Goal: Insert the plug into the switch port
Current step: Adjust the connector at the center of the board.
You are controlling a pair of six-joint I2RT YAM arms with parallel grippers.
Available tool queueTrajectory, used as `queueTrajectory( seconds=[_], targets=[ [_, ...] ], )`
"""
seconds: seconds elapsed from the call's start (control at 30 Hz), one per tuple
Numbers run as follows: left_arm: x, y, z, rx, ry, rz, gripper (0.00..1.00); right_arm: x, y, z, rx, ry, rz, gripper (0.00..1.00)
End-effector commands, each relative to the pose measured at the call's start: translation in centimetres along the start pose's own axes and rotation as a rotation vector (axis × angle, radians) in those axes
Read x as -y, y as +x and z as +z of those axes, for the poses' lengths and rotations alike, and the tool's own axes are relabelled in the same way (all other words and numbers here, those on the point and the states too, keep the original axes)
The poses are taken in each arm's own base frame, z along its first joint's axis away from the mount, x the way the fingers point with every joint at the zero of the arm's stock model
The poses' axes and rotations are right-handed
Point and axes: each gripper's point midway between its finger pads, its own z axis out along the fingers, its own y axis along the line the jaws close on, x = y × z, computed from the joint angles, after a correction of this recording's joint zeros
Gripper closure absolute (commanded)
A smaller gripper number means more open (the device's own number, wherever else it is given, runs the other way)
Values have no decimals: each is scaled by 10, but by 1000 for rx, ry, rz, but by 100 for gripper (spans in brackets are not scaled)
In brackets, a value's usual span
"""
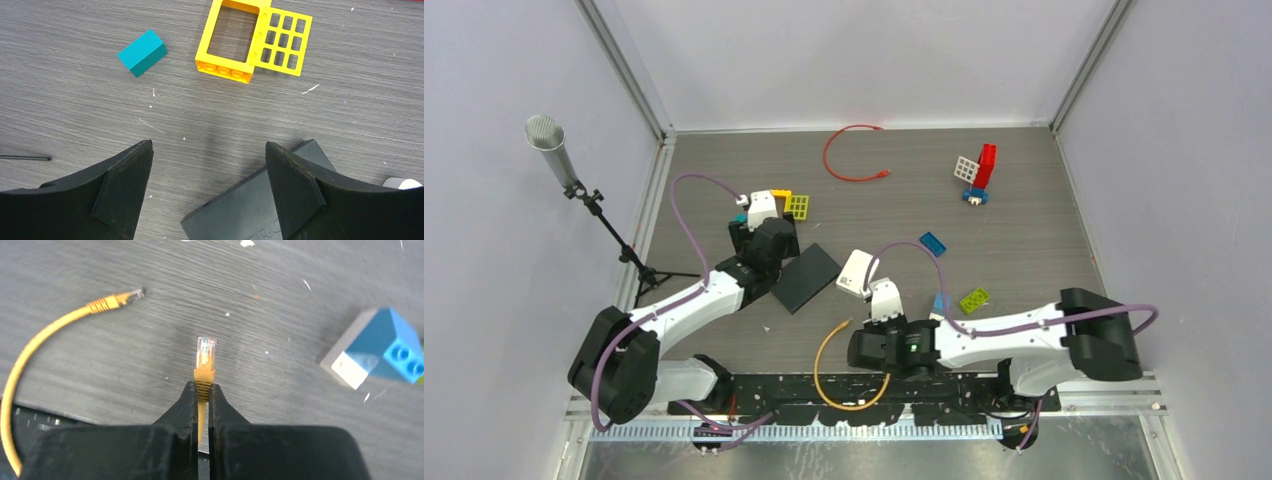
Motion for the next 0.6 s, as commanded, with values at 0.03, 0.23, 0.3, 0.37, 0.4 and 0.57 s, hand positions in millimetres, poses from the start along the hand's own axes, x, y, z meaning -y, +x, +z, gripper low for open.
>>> queueTrajectory(
  seconds=[0.03,0.23,0.3,0.37,0.4,0.57],
  targets=[
    [8,-21,2,42,7,-57,15,-16,-28,-13,77,-229,-311,100],
    [9,-19,3,35,5,-52,15,-24,-22,-15,-11,-363,-487,100],
    [10,-19,4,33,8,-50,16,-28,-19,-11,-43,-388,-543,100],
    [10,-18,5,31,7,-49,15,-30,-19,-4,-65,-376,-577,97],
    [11,-18,5,30,6,-46,16,-29,-20,1,-75,-355,-578,90],
    [11,-17,6,27,2,-41,16,-33,-9,15,-136,-302,-518,66]
  ],
)
